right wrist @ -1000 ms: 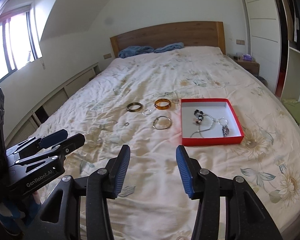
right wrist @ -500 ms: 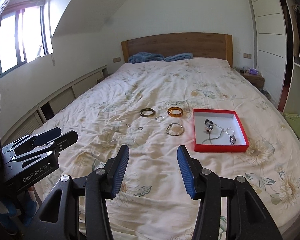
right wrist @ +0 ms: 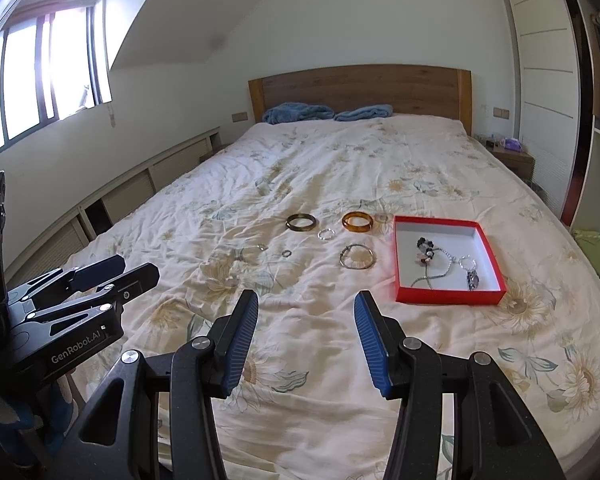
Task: Organize jewelry
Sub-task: 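Withdraw both tools from the box, then move both tools toward the silver rings near the bangles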
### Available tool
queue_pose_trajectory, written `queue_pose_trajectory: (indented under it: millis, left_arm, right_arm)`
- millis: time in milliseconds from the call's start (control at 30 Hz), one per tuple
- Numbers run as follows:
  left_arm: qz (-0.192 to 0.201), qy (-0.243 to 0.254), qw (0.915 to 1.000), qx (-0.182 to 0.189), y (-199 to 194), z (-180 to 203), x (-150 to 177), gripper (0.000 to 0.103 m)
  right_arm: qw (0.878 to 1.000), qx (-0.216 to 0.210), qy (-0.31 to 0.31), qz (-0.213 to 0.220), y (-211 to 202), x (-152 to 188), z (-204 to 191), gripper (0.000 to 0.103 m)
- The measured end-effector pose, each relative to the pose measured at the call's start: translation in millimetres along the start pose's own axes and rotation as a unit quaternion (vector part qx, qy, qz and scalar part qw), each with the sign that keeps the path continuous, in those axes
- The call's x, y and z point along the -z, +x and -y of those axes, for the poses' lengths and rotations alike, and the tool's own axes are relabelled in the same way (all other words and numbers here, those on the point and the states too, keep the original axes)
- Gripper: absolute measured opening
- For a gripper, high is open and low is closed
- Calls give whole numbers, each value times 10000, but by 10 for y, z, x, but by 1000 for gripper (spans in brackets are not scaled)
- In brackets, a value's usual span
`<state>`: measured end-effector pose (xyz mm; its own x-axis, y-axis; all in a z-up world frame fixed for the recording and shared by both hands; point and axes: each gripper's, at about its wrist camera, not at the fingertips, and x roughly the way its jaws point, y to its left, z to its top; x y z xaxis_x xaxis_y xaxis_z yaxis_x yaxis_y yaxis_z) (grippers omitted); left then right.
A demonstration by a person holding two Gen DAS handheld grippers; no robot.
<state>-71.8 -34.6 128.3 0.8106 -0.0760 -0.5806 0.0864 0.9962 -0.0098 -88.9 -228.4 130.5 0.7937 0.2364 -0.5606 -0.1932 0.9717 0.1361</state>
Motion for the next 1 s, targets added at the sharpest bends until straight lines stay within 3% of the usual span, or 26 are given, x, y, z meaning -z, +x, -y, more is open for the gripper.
queue_pose_trajectory:
  millis: [367,1000]
  left_arm:
    - [-391,-398,9980,-292,410,-274,160,48]
    - [-1069,-480,9919,-484,1249,-420,63,48]
  right_arm:
    - [9994,-83,168,-296,351,78,121,50]
    - [9970,-266,238,-689,1129,-37,506,46]
